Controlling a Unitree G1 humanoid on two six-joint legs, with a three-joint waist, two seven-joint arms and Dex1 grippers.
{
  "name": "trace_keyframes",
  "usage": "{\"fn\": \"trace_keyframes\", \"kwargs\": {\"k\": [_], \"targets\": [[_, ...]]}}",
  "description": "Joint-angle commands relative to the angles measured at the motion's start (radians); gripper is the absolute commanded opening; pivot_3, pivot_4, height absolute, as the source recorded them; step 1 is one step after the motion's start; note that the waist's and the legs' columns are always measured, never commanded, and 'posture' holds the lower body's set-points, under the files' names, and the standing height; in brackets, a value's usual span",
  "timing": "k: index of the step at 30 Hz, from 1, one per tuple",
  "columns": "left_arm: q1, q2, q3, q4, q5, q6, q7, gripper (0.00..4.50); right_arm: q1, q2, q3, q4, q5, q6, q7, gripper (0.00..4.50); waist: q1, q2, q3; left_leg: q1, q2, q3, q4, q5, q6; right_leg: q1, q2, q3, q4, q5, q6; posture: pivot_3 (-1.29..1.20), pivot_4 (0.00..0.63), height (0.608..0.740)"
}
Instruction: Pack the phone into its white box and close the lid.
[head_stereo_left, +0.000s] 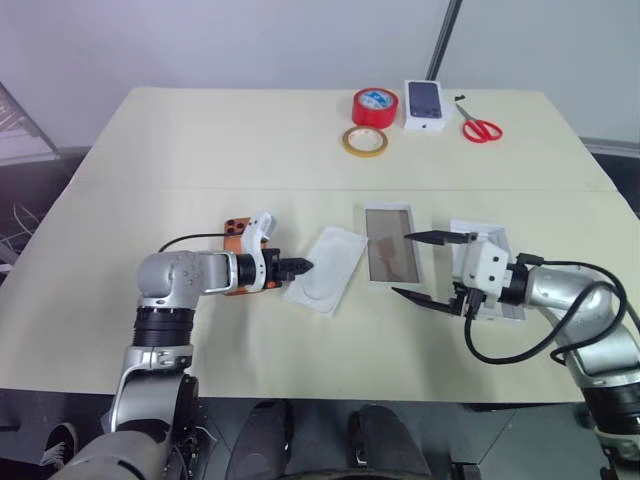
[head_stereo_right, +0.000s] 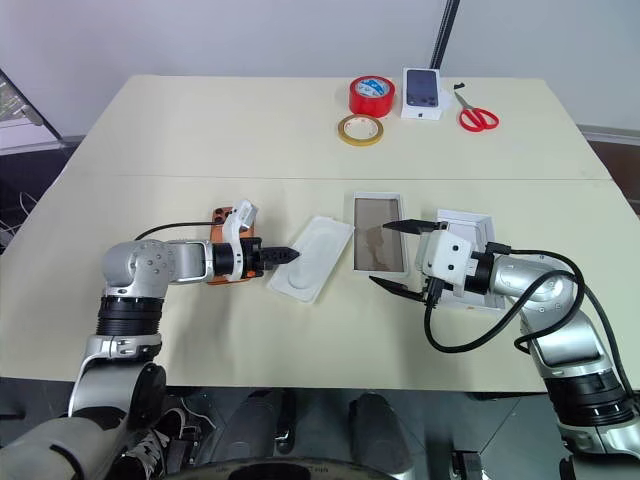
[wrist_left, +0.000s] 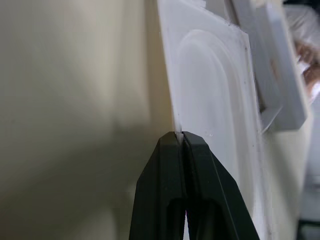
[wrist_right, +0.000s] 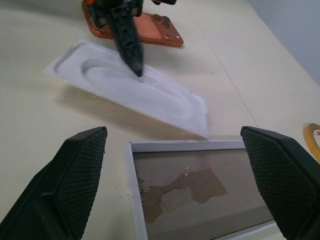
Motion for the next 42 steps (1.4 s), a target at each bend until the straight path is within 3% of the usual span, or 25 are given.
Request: {"fn": "trace_keyframes", "kwargs": {"k": [1, 4, 8, 9, 11, 18, 24, 30, 33, 38, 42], "targets": [[-0.024, -0.032, 0.117, 0.001, -0.048, 0.037, 0.054, 0.05, 0.001, 0.008, 0.025, 0.000, -0.021, -0.031, 0.009, 4.50, -0.001, 0.000, 0.000, 0.000, 0.000, 0.000, 0.000, 0.000, 0.000, 0.000, 0.000, 0.000, 0.000, 0.000, 0.000, 0.00, 0.150, 0.740], [-0.047, -0.054, 0.211, -0.011, -0.070, 0.057, 0.105, 0.05, -0.012, 0.010, 0.086, 0.048, -0.083, -0.032, 0.011, 4.50, -0.002, -0.001, 0.001, 0.000, 0.000, 0.000, 0.000, 0.000, -0.001, 0.000, 0.000, 0.000, 0.000, 0.000, 0.000, 0.00, 0.150, 0.740], [-0.032, -0.059, 0.224, -0.077, -0.058, 0.002, 0.139, 0.05, -0.085, 0.031, 0.154, 0.181, -0.149, -0.017, 0.014, 4.50, -0.004, -0.001, 0.001, 0.000, 0.000, 0.000, -0.001, 0.002, -0.003, -0.001, 0.000, 0.000, 0.000, 0.000, 0.000, 0.00, 0.150, 0.740], [-0.032, -0.067, 0.227, -0.097, -0.063, 0.001, 0.146, 0.02, -0.112, 0.041, 0.162, 0.220, -0.148, -0.019, 0.023, 4.24, -0.003, -0.002, 0.001, 0.000, 0.000, 0.000, -0.001, 0.002, -0.004, -0.001, 0.000, 0.000, 0.000, 0.000, 0.000, 0.00, 0.150, 0.740], [-0.030, -0.078, 0.230, -0.127, -0.072, -0.007, 0.157, 0.00, -0.154, 0.057, 0.174, 0.283, -0.150, -0.023, 0.032, 3.66, -0.003, -0.002, 0.001, 0.000, 0.000, 0.000, -0.001, 0.004, -0.007, -0.001, 0.000, 0.000, 0.000, 0.000, 0.000, 0.00, 0.150, 0.740], [-0.028, -0.117, 0.267, -0.171, -0.082, -0.056, 0.221, 0.00, -0.242, 0.094, 0.212, 0.397, -0.132, -0.048, 0.119, 0.04, -0.003, -0.002, 0.001, 0.000, 0.000, 0.000, -0.001, 0.005, -0.008, -0.001, 0.000, 0.000, 0.000, 0.000, 0.000, 0.00, 0.150, 0.740], [-0.075, -0.162, 0.320, -0.167, -0.109, -0.098, 0.305, 0.00, -0.242, 0.167, 0.250, 0.345, -0.156, -0.032, 0.103, 0.04, -0.004, -0.003, 0.002, 0.000, 0.001, -0.001, -0.001, 0.005, -0.009, -0.001, 0.001, 0.000, 0.000, 0.000, 0.000, 0.00, 0.150, 0.740], [-0.110, -0.225, 0.301, -0.167, -0.118, -0.131, 0.369, 0.00, -0.261, 0.324, 0.315, 0.244, -0.169, 0.116, 0.012, 0.04, -0.004, -0.003, 0.002, 0.000, 0.001, -0.001, -0.001, 0.006, -0.011, -0.001, 0.001, 0.000, 0.000, 0.000, 0.001, 0.00, 0.150, 0.740], [-0.096, -0.232, 0.285, -0.162, -0.121, -0.142, 0.376, 0.00, -0.259, 0.346, 0.314, 0.230, -0.166, 0.149, -0.005, 0.90, -0.001, -0.003, 0.002, -0.001, 0.000, -0.001, -0.001, 0.006, -0.011, -0.001, 0.001, 0.000, 0.000, 0.001, 0.001, 0.00, 0.150, 0.740], [-0.061, -0.226, 0.248, -0.179, -0.121, -0.138, 0.374, 0.00, -0.201, 0.259, 0.268, 0.110, -0.134, 0.156, 0.034, 3.35, 0.000, -0.003, 0.002, -0.001, 0.000, -0.001, -0.002, 0.006, -0.011, -0.001, 0.000, 0.000, -0.001, 0.001, 0.002, 0.00, 0.150, 0.740], [-0.035, -0.213, 0.235, -0.206, -0.129, -0.117, 0.386, 0.00, -0.120, 0.146, 0.163, 0.025, -0.062, 0.221, 0.058, 3.35, -0.001, -0.004, 0.002, -0.001, -0.001, -0.001, -0.002, 0.005, -0.010, -0.001, 0.000, 0.000, -0.001, 0.001, 0.002, 0.00, 0.150, 0.740]]}}
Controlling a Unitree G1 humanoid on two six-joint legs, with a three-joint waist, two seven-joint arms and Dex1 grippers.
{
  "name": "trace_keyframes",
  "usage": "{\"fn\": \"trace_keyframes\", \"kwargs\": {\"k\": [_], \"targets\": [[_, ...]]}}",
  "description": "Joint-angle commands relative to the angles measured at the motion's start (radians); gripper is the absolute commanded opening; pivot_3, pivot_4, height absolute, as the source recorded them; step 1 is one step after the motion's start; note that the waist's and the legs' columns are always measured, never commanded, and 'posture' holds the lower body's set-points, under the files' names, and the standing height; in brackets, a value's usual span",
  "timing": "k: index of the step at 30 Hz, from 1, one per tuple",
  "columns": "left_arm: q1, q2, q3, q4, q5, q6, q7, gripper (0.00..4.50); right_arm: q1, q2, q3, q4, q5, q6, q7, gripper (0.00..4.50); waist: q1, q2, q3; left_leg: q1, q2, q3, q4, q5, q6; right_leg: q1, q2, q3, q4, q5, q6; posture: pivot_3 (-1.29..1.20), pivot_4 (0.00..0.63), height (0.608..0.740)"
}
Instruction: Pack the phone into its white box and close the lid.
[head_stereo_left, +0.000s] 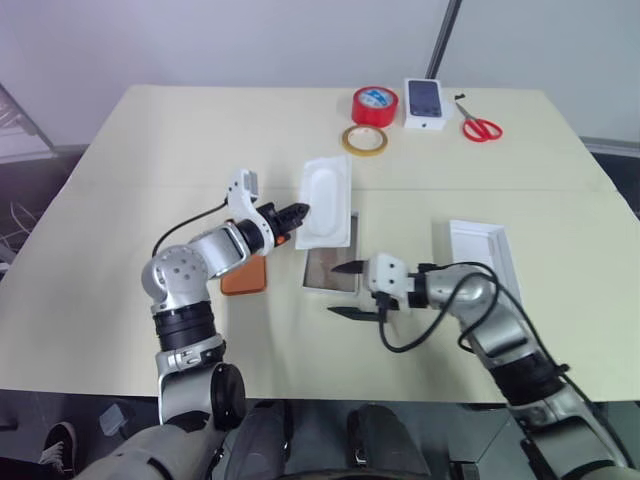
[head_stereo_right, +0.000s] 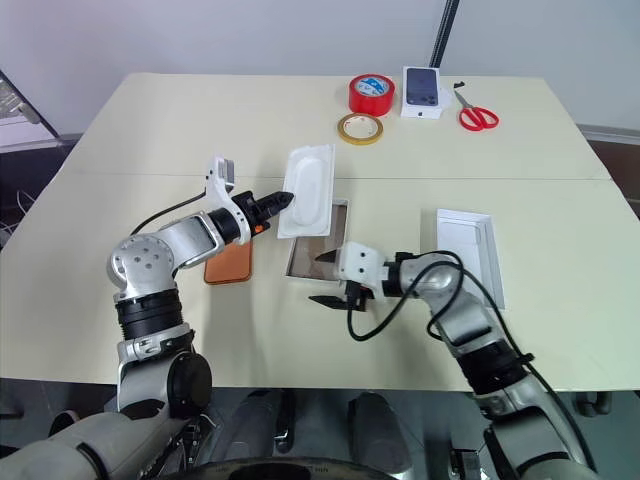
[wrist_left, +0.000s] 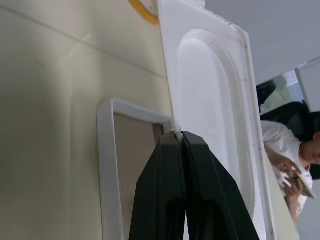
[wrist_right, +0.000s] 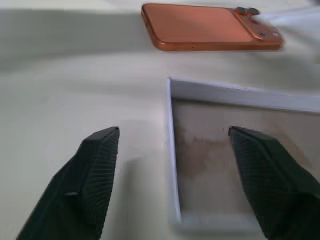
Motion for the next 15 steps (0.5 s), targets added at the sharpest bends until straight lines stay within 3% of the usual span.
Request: {"fn": "trace_keyframes", "kwargs": {"k": [1, 5, 11, 15], "targets": [[0.017, 0.023, -0.021, -0.072, -0.026, 0.018, 0.002, 0.00, 0.062, -0.092, -0.119, -0.100, 0.085, 0.056, 0.026, 3.35, 0.000, 0.000, 0.000, 0.000, 0.000, 0.000, 0.000, 0.000, 0.001, 0.000, 0.000, 0.000, 0.000, 0.000, 0.000, 0.00, 0.150, 0.740], [0.067, 0.027, -0.055, -0.116, -0.036, 0.055, 0.000, 0.00, 0.148, -0.211, -0.193, -0.062, 0.061, 0.003, 0.035, 3.35, 0.000, 0.000, 0.000, 0.000, 0.000, 0.000, 0.000, -0.002, 0.004, 0.000, 0.000, 0.000, 0.000, 0.000, 0.000, 0.00, 0.150, 0.740], [0.114, 0.010, -0.085, -0.133, -0.030, 0.045, 0.009, 0.00, 0.130, -0.226, -0.228, 0.015, 0.044, -0.065, -0.009, 3.35, -0.003, -0.001, 0.000, 0.000, 0.001, 0.000, 0.000, -0.002, 0.004, 0.000, 0.001, 0.001, 0.000, 0.000, 0.000, 0.00, 0.150, 0.740], [0.113, 0.017, -0.109, -0.129, -0.020, 0.045, 0.007, 1.46, 0.091, -0.188, -0.206, 0.012, 0.041, -0.080, -0.044, 3.41, -0.001, -0.001, 0.001, 0.000, 0.000, 0.000, 0.000, -0.002, 0.004, 0.000, 0.001, 0.001, 0.000, 0.000, 0.000, 0.00, 0.150, 0.740]]}}
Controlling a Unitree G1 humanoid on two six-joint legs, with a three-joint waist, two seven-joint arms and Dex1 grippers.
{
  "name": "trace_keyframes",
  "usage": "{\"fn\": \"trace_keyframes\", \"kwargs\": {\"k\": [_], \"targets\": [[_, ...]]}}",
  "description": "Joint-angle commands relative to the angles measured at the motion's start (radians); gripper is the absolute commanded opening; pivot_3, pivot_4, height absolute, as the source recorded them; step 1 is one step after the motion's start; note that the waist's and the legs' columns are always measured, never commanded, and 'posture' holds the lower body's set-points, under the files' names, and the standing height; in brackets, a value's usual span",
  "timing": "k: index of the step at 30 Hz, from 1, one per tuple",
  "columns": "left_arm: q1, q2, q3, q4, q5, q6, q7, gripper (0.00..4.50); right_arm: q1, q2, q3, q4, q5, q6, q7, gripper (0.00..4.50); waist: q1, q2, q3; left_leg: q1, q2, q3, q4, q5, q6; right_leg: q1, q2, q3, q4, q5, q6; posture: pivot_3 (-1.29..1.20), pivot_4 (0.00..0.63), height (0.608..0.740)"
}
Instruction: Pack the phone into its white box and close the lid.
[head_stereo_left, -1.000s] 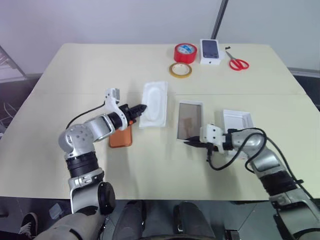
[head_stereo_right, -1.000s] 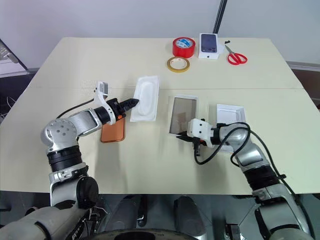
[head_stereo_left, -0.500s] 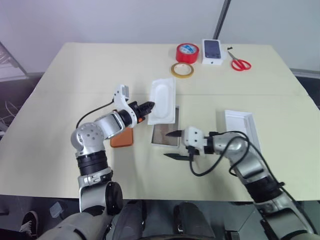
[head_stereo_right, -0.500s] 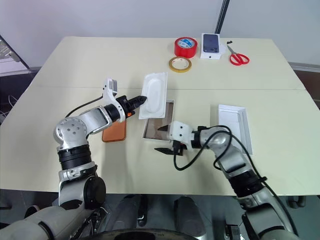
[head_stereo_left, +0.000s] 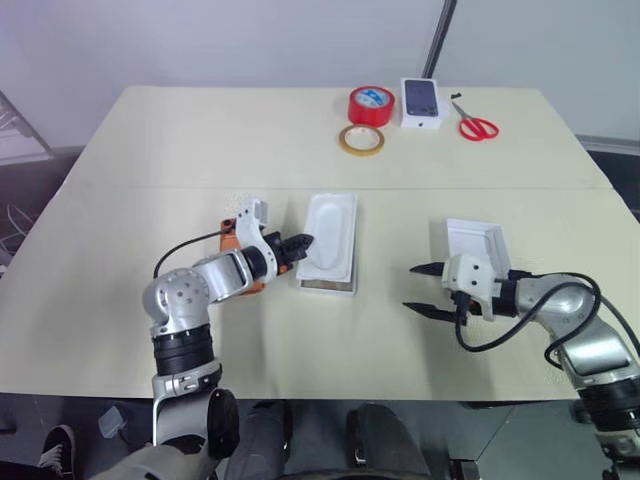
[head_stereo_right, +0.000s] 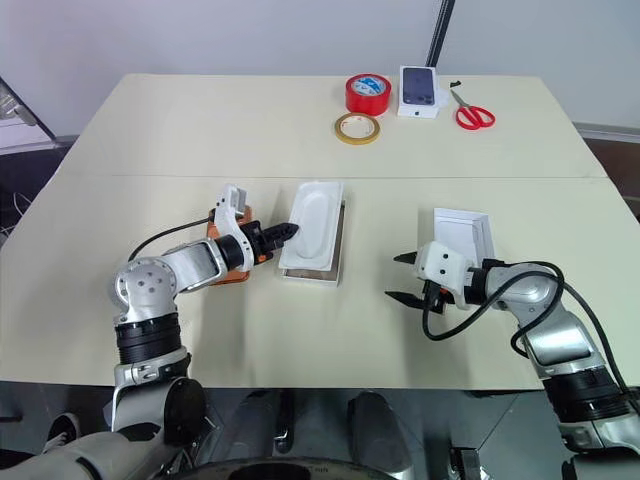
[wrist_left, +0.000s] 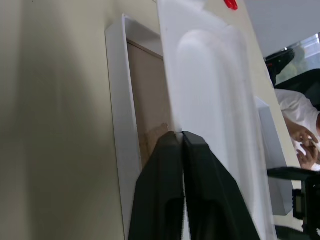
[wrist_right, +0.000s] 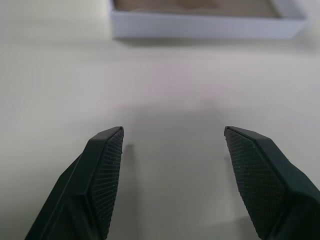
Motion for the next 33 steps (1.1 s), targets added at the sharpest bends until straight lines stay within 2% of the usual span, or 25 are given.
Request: {"fn": "trace_keyframes", "kwargs": {"k": [1, 3, 7, 10, 13, 15, 18, 20, 24, 28, 31, 33], "targets": [[-0.011, 0.012, -0.028, -0.038, -0.004, -0.013, -0.005, 2.00, -0.039, 0.038, -0.006, -0.024, 0.008, -0.023, -0.033, 3.41, 0.001, 0.000, 0.000, 0.000, 0.000, 0.000, 0.000, 0.000, 0.000, 0.000, 0.000, 0.000, 0.000, 0.000, 0.000, 0.00, 0.150, 0.740], [-0.018, 0.020, -0.025, -0.040, -0.012, -0.014, -0.009, 2.95, -0.068, 0.064, -0.011, -0.020, 0.017, -0.012, -0.052, 3.41, 0.001, 0.000, 0.000, 0.000, 0.000, 0.000, 0.000, 0.001, -0.003, 0.000, 0.000, 0.000, 0.000, 0.000, 0.000, 0.00, 0.150, 0.740], [-0.037, 0.050, -0.011, -0.072, -0.034, -0.025, -0.028, 2.95, -0.153, 0.142, -0.021, -0.009, 0.046, 0.016, -0.102, 3.41, -0.001, -0.001, 0.001, 0.000, 0.000, 0.000, 0.000, 0.002, -0.004, 0.000, 0.000, 0.000, 0.000, 0.000, 0.000, 0.00, 0.150, 0.740], [-0.054, 0.092, -0.005, -0.119, -0.064, -0.068, -0.089, 3.01, -0.238, 0.247, 0.025, 0.006, 0.046, 0.043, -0.152, 2.54, -0.005, -0.001, 0.001, 0.000, 0.001, 0.000, -0.001, 0.003, -0.005, -0.001, 0.001, 0.000, 0.000, 0.000, 0.000, 0.00, 0.150, 0.740], [-0.043, 0.162, -0.021, -0.111, -0.017, -0.161, -0.141, 3.01, -0.278, 0.324, 0.083, 0.029, 0.009, 0.044, -0.182, 0.99, -0.002, -0.001, 0.001, 0.000, 0.001, 0.000, -0.002, 0.004, -0.007, -0.001, 0.001, 0.000, 0.000, 0.000, 0.000, 0.00, 0.150, 0.740], [0.010, 0.282, -0.108, -0.124, 0.089, -0.293, -0.242, 3.01, -0.293, 0.355, 0.137, 0.061, -0.057, 0.028, -0.217, 0.05, -0.002, -0.001, 0.001, 0.000, 0.001, 0.000, -0.002, 0.004, -0.007, -0.001, 0.001, 0.000, 0.000, 0.000, 0.000, 0.00, 0.150, 0.740], [0.098, 0.440, -0.155, -0.121, 0.168, -0.455, -0.402, 3.01, -0.307, 0.366, 0.254, 0.119, -0.201, -0.037, -0.250, 0.05, -0.005, -0.001, 0.001, 0.000, 0.000, 0.002, -0.003, 0.004, -0.007, -0.002, 0.000, 0.001, -0.001, 0.000, 0.000, 0.00, 0.150, 0.740], [0.143, 0.502, -0.167, -0.115, 0.201, -0.535, -0.470, 3.01, -0.306, 0.364, 0.296, 0.137, -0.245, -0.063, -0.248, 0.05, -0.003, -0.001, 0.001, 0.000, 0.000, 0.002, -0.003, 0.004, -0.007, -0.003, 0.000, 0.001, -0.001, 0.000, -0.001, 0.00, 0.150, 0.740], [0.183, 0.534, -0.126, -0.079, 0.181, -0.552, -0.503, 3.01, -0.311, 0.336, 0.368, 0.196, -0.323, -0.132, -0.220, 0.05, 0.003, -0.001, 0.001, -0.001, 0.000, 0.000, -0.004, 0.001, -0.001, -0.003, -0.002, -0.001, -0.001, 0.001, -0.002, 0.00, 0.150, 0.740], [0.206, 0.513, -0.118, -0.088, 0.176, -0.557, -0.481, 3.01, -0.361, 0.307, 0.424, 0.325, -0.452, -0.260, -0.272, 0.05, -0.003, -0.001, 0.001, 0.000, 0.000, 0.000, -0.004, 0.000, 0.000, -0.003, -0.003, 0.000, -0.001, 0.001, -0.003, 0.00, 0.150, 0.740], [0.224, 0.500, -0.122, -0.113, 0.180, -0.558, -0.467, 3.01, -0.394, 0.357, 0.397, 0.401, -0.416, -0.231, -0.279, 0.05, -0.004, -0.001, 0.001, 0.000, 0.001, 0.000, -0.004, 0.000, 0.000, -0.003, -0.002, -0.001, -0.001, 0.001, -0.003, 0.00, 0.150, 0.740], [0.232, 0.495, -0.116, -0.123, 0.170, -0.546, -0.460, 3.01, -0.380, 0.369, 0.391, 0.399, -0.359, -0.225, -0.214, 0.05, -0.005, -0.001, 0.001, 0.000, 0.001, 0.000, -0.004, 0.000, 0.000, -0.003, -0.002, -0.001, -0.001, 0.001, -0.003, 0.00, 0.150, 0.740]]}}
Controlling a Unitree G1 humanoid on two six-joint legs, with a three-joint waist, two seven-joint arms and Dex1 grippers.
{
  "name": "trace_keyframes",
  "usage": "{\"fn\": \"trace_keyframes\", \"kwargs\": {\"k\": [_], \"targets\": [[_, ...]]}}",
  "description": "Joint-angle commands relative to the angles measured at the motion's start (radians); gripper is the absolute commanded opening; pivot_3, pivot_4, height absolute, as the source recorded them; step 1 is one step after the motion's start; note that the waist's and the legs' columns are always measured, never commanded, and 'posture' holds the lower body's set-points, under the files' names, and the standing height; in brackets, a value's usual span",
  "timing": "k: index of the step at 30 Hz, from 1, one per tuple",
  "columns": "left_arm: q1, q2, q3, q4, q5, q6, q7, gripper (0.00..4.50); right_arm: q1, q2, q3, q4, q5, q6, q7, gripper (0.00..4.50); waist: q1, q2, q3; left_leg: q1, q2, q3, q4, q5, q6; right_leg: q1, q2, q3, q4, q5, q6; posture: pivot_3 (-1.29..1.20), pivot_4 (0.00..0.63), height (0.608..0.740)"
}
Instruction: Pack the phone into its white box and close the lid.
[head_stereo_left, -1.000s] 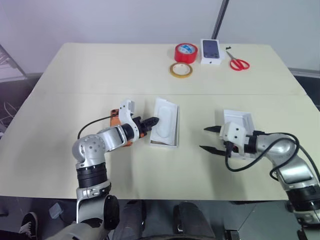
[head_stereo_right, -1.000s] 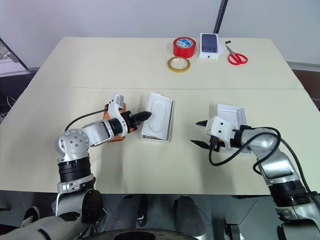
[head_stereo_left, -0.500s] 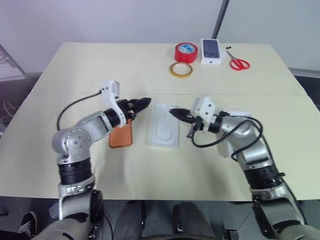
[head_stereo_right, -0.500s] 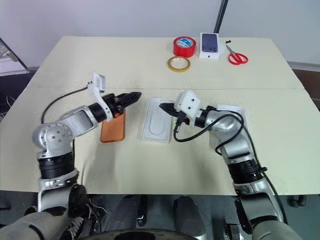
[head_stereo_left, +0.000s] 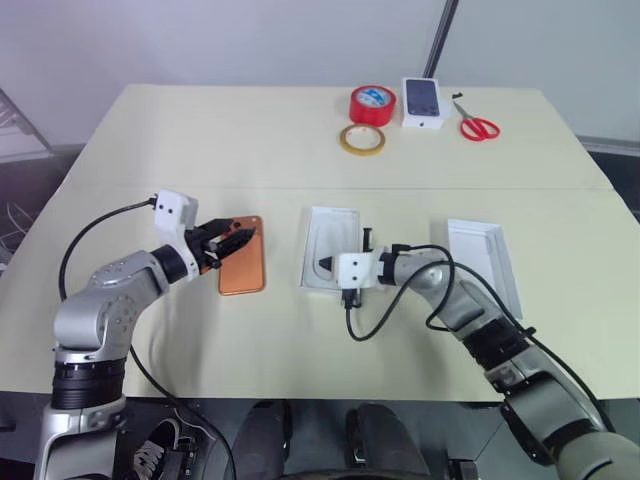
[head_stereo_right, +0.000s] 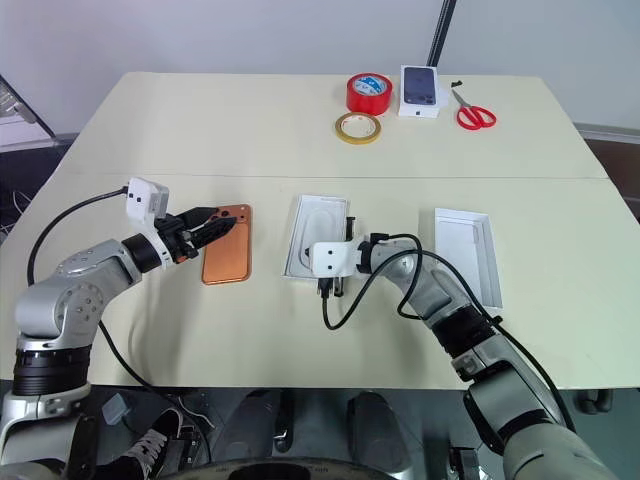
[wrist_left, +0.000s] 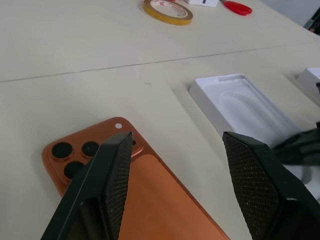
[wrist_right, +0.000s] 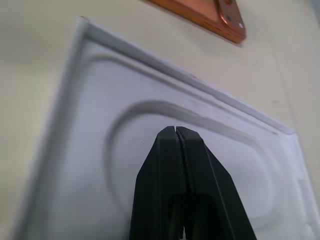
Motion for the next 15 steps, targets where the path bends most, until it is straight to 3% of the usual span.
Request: {"fn": "trace_keyframes", "kwargs": {"k": [1, 5, 8, 11, 15], "targets": [[0.007, 0.000, 0.030, -0.050, -0.028, 0.008, 0.011, 3.01, 0.030, 0.012, -0.004, 0.007, 0.072, 0.026, 0.095, 0.05, 0.000, 0.000, 0.000, 0.000, 0.000, 0.000, 0.000, 0.000, 0.000, 0.000, 0.000, 0.000, 0.000, 0.000, 0.000, 0.00, 0.150, 0.740], [-0.010, 0.018, 0.113, 0.010, -0.090, 0.083, 0.034, 3.01, 0.033, 0.054, -0.068, -0.043, 0.157, 0.109, 0.103, 0.05, -0.001, 0.000, 0.000, 0.000, 0.000, 0.000, 0.000, 0.000, 0.000, 0.001, 0.000, 0.000, 0.000, 0.000, 0.000, 0.00, 0.150, 0.740], [-0.041, 0.040, 0.202, 0.063, -0.180, 0.200, 0.060, 3.01, -0.004, 0.055, -0.076, -0.013, 0.111, 0.110, 0.057, 0.05, -0.005, 0.000, 0.000, 0.000, 0.001, 0.000, 0.000, 0.000, 0.000, -0.001, 0.001, 0.000, 0.002, 0.000, 0.000, 0.00, 0.150, 0.740], [-0.068, 0.071, 0.283, 0.123, -0.309, 0.410, 0.082, 3.01, -0.028, 0.079, -0.110, -0.023, 0.138, 0.157, 0.033, 0.05, -0.004, 0.000, 0.000, 0.000, 0.001, 0.000, 0.000, 0.000, 0.000, -0.002, 0.001, 0.000, 0.002, 0.000, 0.000, 0.00, 0.150, 0.740], [-0.067, 0.098, 0.317, 0.166, -0.325, 0.472, 0.106, 3.01, -0.072, 0.116, -0.145, -0.097, 0.163, 0.165, -0.002, 0.05, -0.002, 0.000, 0.001, -0.001, 0.001, 0.000, 0.000, 0.000, 0.000, -0.002, 0.001, 0.000, 0.002, 0.000, 0.000, 0.00, 0.150, 0.740]]}}
